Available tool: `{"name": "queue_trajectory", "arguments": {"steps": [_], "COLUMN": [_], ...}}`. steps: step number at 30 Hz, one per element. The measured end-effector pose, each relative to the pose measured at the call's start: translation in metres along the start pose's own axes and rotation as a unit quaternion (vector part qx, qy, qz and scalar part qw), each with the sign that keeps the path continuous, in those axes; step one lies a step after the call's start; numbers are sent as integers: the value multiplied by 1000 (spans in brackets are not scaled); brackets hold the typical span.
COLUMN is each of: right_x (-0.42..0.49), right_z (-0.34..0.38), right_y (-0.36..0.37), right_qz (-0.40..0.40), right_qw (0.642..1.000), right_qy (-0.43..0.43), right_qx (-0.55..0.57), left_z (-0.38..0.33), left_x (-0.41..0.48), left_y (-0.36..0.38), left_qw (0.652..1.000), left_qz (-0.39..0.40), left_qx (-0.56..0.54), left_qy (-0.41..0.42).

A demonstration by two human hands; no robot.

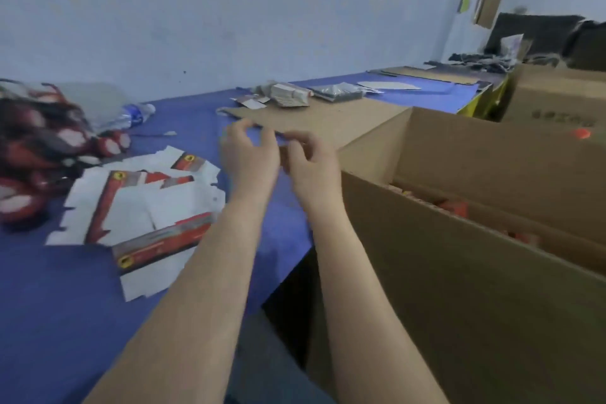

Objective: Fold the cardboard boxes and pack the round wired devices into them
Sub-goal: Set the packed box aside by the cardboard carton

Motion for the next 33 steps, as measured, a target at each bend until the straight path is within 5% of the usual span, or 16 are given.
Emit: {"name": "queue_trajectory", "arguments": {"steps": [5, 12, 21, 25, 33], "right_x": [-6, -3, 6, 17, -10], "right_z": [-55, -65, -20, -4, 22], "right_y": [126, 157, 180, 212, 349], "right_qz": [246, 204, 115, 119, 299], "right_qw": [931, 927, 986, 991, 936], "right_qy": [123, 147, -36, -46, -118], "right_qx": [-240, -278, -117, 26, 145], "left_z": [103, 127, 108, 106, 126], "left_x": [-20, -28, -13, -8, -11], "left_y": [-126, -146, -178, -229, -325], "left_qw": [953, 969, 968, 961, 962], "left_qz": [-183, -182, -234, -260, -265], "left_qx": [159, 64, -27, -96, -64], "left_qy": [-182, -157, -80, -14, -5]}}
Point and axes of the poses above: each hand's wrist, its own x-axis towards the middle knuckle, its own y-axis out of the palm, z = x × y, the point moved 4 cm from there along x, towards the middle knuckle, and after that the axes turned 11 degrees about z, right-handed, at the moved point
